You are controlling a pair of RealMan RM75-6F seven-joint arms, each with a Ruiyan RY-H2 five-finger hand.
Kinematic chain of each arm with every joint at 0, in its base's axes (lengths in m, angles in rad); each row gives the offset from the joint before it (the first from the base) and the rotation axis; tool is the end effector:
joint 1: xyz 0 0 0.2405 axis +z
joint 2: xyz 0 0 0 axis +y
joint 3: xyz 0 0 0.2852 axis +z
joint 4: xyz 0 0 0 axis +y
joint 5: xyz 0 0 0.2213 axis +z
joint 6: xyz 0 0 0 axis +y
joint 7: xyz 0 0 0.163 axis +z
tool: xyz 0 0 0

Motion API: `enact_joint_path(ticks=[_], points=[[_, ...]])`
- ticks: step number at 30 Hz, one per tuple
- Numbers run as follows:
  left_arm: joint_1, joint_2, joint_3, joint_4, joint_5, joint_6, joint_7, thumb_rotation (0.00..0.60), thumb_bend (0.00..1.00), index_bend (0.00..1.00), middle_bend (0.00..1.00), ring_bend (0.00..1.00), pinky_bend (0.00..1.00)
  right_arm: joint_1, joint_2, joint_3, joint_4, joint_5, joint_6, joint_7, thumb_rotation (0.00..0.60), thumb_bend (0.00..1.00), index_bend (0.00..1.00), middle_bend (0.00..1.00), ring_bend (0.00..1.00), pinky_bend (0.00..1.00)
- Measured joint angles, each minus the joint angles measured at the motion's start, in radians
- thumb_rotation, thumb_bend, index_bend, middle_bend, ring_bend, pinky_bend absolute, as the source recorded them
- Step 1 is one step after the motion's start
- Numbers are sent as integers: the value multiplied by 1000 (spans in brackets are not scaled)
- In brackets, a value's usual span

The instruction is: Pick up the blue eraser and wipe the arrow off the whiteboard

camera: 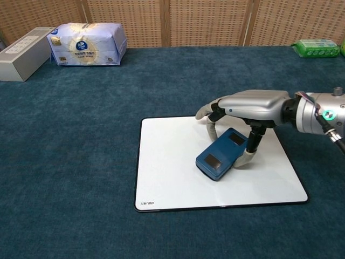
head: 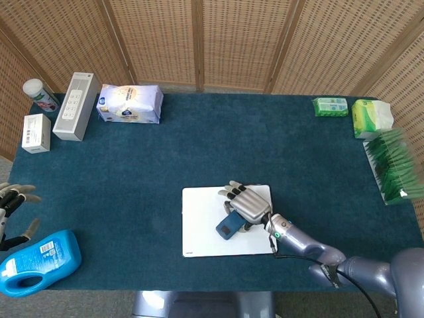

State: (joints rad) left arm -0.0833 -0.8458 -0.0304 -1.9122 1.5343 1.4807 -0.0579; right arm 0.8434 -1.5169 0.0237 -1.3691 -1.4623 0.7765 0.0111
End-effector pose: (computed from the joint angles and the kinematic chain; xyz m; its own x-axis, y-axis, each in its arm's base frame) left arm -0.2888 0.1937 0.2168 0.3208 0.0332 0.9466 0.9465 -0.0491 -0.3190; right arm -0.1634 -0.3659 -0.0648 0.5777 -0.3903 0.7169 -0.7305 -0.6391 0.2408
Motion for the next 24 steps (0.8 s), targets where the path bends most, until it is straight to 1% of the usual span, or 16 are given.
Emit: enact_joint_path(ticks=[9, 12, 15, 19, 24], points=[[4, -1, 3, 9, 5, 6, -13, 600, 431, 359, 266, 211, 144, -44, 76, -16, -69, 17, 39, -28, 600, 75, 608, 142, 0, 0], [3, -2, 2, 14, 6, 6, -19, 600, 432, 359, 266, 212, 144, -51, 103, -10, -89, 18, 54, -30, 600, 74, 608, 143, 0, 0], [2, -6, 3, 19, 7, 4, -23, 599, 431, 358, 266, 211, 144, -48, 117, 7, -96, 26, 54, -28, 600, 73, 607, 143, 0, 0], [5, -8, 4, 25, 2, 5, -26, 599, 432, 358, 266, 212, 144, -35, 118, 25, -82, 32, 40, -9, 600, 74, 606, 144, 0, 0], [10, -6, 6, 26, -1, 10, -24, 600, 432, 358, 267, 212, 143, -14, 101, 30, -12, 34, -2, 28, 600, 74, 607, 146, 0, 0]])
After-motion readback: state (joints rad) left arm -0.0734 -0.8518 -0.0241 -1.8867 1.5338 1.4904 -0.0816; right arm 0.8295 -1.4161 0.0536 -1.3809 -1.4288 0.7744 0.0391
